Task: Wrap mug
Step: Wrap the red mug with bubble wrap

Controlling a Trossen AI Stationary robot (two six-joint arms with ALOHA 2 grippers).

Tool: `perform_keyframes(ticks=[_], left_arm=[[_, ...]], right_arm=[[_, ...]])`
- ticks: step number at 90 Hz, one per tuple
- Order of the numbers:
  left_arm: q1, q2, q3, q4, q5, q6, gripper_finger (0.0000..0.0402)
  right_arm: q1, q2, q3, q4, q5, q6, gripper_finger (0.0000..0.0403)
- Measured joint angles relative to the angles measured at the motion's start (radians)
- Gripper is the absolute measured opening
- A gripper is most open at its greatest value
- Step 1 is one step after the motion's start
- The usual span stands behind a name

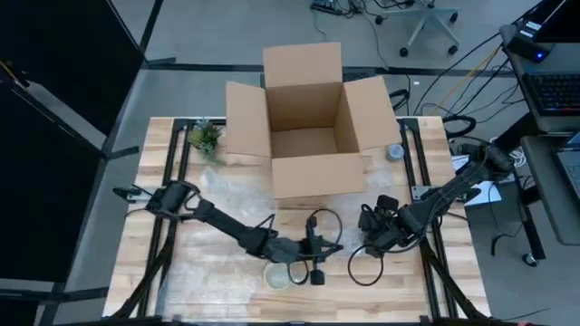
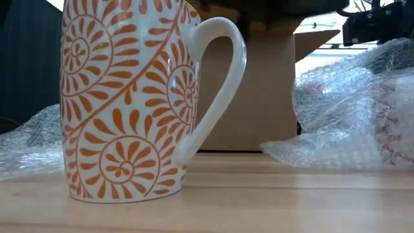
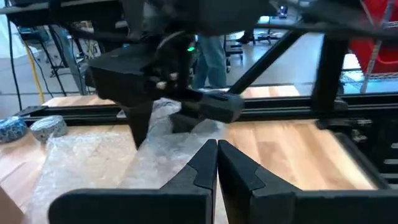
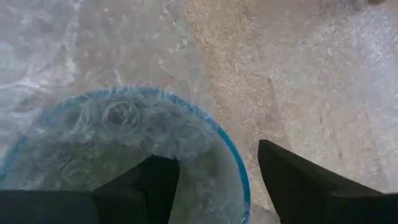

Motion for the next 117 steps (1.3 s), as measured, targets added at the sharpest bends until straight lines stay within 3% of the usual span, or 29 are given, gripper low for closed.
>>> perform_keyframes(ticks=[13,28,67,92,117], left_arm=[[0.030,0.050,0.064,0.002,0.013,0.001,0.0000],[0.068,0.097,0.128,0.011,0.122,0.000,0.0000],[0.101,0.138,0.143,0.031,0.132,0.000,0.0000],[0.129,0.176,0.143,0.073,0.207,-0.028,0.0000],[0.134,0.276,0.257,0.084,0.218,-0.051,0.0000]], right_arm=[[0.000,0.000,0.000,0.003,0.000,0.006,0.0201],[0.000,0.000,0.000,0.015,0.000,0.007,0.0201],[0.000,0.000,0.000,0.017,0.000,0.008,0.0201],[0.000,-0.001,0.048,-0.005,0.000,0.001,0.0201],[-0.002,-0.002,0.122,-0.068,0.003,-0.035,0.0201]])
